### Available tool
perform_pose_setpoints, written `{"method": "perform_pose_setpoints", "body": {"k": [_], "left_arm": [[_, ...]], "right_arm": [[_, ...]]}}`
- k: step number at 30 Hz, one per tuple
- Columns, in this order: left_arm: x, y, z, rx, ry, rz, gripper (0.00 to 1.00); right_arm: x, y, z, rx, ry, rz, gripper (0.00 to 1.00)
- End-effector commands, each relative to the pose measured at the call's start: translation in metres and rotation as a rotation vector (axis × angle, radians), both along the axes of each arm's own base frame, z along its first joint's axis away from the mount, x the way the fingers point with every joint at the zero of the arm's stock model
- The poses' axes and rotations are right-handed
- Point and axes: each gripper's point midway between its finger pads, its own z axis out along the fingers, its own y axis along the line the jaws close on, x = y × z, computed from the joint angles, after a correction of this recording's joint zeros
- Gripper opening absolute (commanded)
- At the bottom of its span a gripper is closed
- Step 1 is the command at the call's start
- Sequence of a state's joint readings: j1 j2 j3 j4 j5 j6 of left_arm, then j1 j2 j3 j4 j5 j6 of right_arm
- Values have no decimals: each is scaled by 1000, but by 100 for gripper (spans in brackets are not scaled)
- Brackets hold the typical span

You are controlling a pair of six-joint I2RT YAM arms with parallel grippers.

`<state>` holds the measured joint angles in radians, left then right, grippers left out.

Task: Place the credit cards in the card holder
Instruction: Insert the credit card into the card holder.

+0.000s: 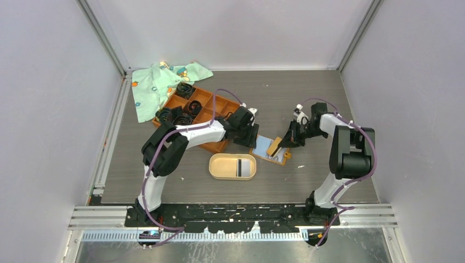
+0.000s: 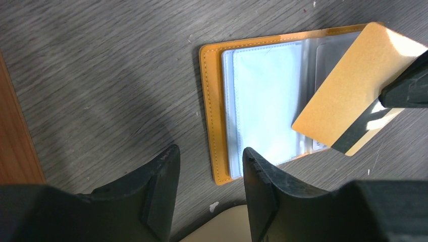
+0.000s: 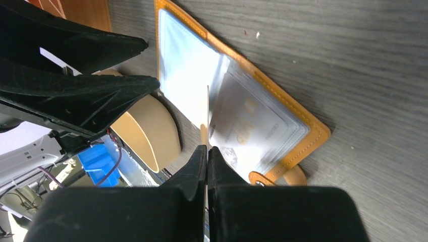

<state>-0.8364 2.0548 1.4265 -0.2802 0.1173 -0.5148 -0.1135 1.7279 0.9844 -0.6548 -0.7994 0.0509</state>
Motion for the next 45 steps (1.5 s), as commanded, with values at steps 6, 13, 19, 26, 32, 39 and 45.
{"method": "perform_pose_setpoints", "body": {"k": [6,13,19,26,32,39,45], "left_arm": [[4,-8,1,-1,14,-19,47],[2,-9,-2,-4,31,-21,44],[0,-9,-5,-1,44,-25,43],[-3,-10,-11,2,67,-29,40],[-4,-10,-15,8,83,-34,35],[-6,-12,-18,7,99,-41,33],[-7,-13,-18,3,106,-42,32]], "right_arm": [[4,-4,13,-22,-67,-41,1],[4,-2,7,-4,-47,-48,1],[4,-1,-4,12,-7,-55,1],[5,3,-9,44,11,-56,1],[7,10,-3,107,-2,-45,1],[7,10,-8,111,15,-48,1],[6,13,-13,137,40,-53,1]]}}
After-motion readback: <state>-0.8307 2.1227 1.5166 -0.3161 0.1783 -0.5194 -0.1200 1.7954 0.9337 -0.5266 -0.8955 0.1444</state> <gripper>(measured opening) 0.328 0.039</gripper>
